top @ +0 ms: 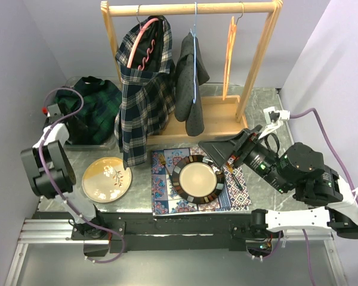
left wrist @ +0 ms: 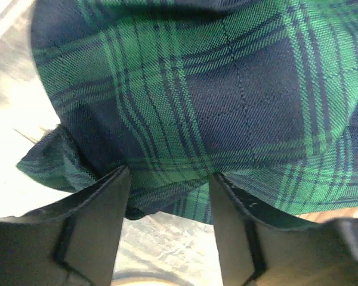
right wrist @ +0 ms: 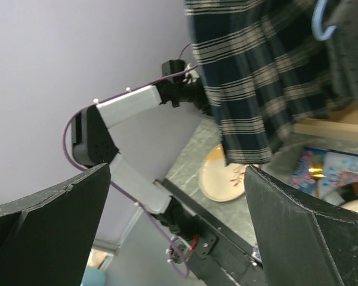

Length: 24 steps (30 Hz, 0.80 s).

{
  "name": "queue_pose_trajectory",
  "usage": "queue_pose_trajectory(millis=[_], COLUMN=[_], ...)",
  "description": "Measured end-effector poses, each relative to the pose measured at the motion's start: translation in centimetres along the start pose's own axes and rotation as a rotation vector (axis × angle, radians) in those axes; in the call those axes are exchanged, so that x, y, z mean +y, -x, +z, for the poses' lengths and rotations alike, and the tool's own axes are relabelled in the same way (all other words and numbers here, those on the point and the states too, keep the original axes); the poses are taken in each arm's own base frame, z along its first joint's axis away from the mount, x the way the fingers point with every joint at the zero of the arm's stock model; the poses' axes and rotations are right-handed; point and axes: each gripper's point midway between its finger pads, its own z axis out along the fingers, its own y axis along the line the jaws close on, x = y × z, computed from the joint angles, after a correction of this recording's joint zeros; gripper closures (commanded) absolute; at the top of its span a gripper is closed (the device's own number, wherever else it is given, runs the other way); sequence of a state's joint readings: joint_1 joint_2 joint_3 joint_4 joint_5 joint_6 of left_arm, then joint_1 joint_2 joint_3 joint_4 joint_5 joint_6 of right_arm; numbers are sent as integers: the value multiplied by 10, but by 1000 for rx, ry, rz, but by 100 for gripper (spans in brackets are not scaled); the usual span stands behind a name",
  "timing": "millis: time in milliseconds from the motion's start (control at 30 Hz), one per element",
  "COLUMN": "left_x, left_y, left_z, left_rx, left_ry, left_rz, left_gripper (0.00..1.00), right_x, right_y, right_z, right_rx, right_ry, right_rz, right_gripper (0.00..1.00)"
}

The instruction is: Remove the skirt from the hanger

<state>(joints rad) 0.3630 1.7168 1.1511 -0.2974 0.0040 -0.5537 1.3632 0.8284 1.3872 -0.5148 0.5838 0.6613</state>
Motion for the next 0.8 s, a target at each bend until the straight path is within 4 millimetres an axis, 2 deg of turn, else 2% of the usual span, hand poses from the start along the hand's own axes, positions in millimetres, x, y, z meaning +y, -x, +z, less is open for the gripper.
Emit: queue_pose_trajectory(millis=[100, 167, 233, 333, 433, 467, 567, 633, 700, 800], left_x=[-2, -11, -23, -45, -73, -82, -109, -121, -120, -113], left_y=[-3, 10, 33, 67, 96, 103, 93, 68, 46, 24], left_z=[1, -9, -30, -88, -168, -195, -263, -296, -318, -333], left_rx=[33, 9, -56, -187, -339, -393, -486, -491, -487, -484], left_ry=[5, -7, -35, -114, -241, -284, -426, -540, -619, -685], left_rz=[-6, 5, 22, 39, 72, 91, 148, 176, 178, 177], left_gripper=[22, 11, 3, 3, 3, 3, 3, 3, 3, 3], right_x=[-9, -15, -18, -24, -32, -33, -36, -39, -47, -66], right_y=[6, 11, 17, 39, 82, 93, 124, 133, 136, 133], right_z=[0, 1, 4, 14, 29, 33, 54, 70, 87, 117], right_rx=[-15, -32, -50, -106, -184, -204, -251, -252, -246, -209], right_ry=[-61, -107, -147, -233, -333, -359, -418, -436, -460, -483], right_rz=[-16, -30, -42, -82, -109, -119, -160, -199, -243, -315], right_gripper=[0, 0, 0, 5, 12, 17, 31, 33, 33, 33])
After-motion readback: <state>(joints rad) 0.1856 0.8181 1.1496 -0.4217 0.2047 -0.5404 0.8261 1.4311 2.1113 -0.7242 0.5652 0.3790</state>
